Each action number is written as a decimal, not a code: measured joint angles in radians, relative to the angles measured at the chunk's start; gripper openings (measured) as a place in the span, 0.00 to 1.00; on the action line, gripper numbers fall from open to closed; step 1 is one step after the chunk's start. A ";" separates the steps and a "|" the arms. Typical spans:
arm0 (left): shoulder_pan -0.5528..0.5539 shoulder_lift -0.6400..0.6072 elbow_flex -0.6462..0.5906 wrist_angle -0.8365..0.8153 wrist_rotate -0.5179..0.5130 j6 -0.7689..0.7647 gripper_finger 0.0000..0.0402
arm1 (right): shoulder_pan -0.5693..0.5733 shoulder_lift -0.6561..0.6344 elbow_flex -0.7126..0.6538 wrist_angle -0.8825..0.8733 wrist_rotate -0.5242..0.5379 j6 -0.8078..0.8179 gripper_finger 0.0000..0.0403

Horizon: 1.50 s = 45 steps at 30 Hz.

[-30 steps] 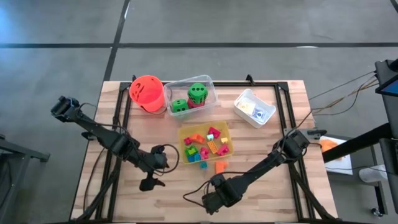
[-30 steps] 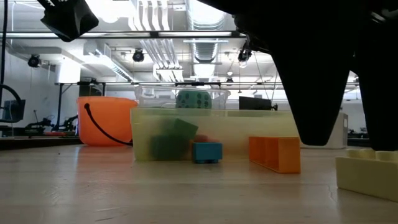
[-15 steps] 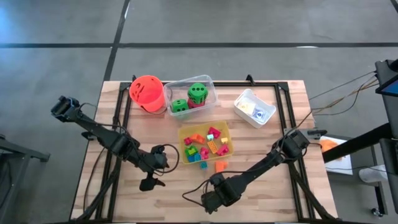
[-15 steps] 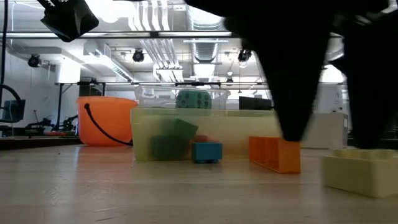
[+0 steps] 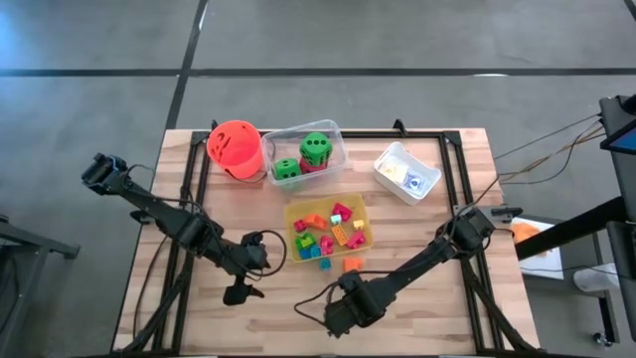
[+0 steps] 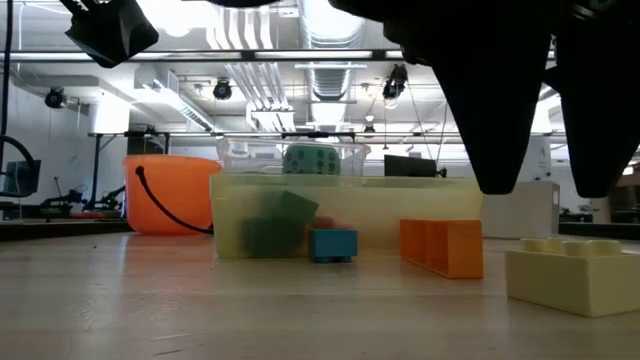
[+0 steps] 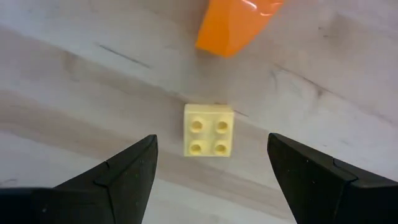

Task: Pick & Place Toys
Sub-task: Put the light yellow game piece into the yellow bin

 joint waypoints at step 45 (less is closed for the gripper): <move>0.000 0.000 0.000 -0.008 0.000 0.000 0.93 | -0.008 0.002 -0.164 0.215 -0.028 -0.046 0.33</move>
